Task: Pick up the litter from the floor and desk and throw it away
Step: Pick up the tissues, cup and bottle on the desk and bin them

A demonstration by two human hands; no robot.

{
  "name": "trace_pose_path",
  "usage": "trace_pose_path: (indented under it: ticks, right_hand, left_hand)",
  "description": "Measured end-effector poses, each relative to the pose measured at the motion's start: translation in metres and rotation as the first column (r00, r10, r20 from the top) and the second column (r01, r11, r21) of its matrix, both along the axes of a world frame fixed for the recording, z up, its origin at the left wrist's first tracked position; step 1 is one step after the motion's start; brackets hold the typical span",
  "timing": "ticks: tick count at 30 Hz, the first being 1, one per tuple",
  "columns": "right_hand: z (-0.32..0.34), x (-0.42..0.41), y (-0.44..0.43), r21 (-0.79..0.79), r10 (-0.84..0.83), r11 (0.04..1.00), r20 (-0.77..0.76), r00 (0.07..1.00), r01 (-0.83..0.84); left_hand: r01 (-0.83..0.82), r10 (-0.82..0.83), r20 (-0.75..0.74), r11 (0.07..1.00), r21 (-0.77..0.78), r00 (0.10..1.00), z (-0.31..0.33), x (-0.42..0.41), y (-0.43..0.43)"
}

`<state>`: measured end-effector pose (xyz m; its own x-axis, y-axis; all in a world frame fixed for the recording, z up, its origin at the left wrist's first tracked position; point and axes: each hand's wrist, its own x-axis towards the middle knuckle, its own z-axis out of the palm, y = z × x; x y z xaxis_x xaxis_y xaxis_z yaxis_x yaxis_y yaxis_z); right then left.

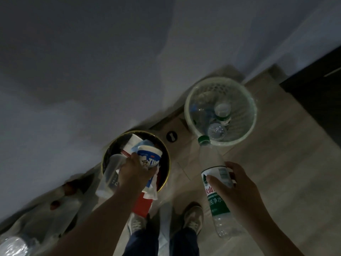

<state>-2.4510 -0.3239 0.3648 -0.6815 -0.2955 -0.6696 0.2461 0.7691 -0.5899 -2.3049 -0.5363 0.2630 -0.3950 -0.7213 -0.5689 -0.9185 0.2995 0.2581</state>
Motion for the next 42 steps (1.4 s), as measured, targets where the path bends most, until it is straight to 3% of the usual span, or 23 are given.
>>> trace_pose_path:
  ticks: [10,19,32,37,42]
  right_hand:
    - [-0.051,-0.017,-0.016,0.01,-0.012,1.0,-0.033,0.999,0.012]
    - [-0.036,-0.082,-0.043,0.015,-0.071,0.997,-0.11,0.991,0.074]
    - [-0.011,-0.121,-0.058,0.161,-0.073,0.983,-0.096,0.993,0.088]
    - [-0.011,-0.143,-0.053,0.3,-0.053,0.949,-0.134,0.99,0.092]
    - [-0.033,-0.167,-0.048,0.408,0.023,0.913,-0.028,0.999,-0.01]
  left_hand:
    - [0.131,-0.139,0.191,0.99,0.056,0.972,-0.07,0.0,0.004]
    - [0.106,-0.154,0.309,0.981,0.164,0.939,-0.05,-0.031,-0.002]
    - [0.287,-0.31,0.278,0.95,0.121,0.909,0.016,-0.046,-0.02]
    - [0.33,-0.341,0.137,0.939,0.094,0.93,0.032,-0.065,-0.02]
    - [0.376,-0.382,0.052,0.921,0.102,0.923,0.036,-0.092,-0.024]
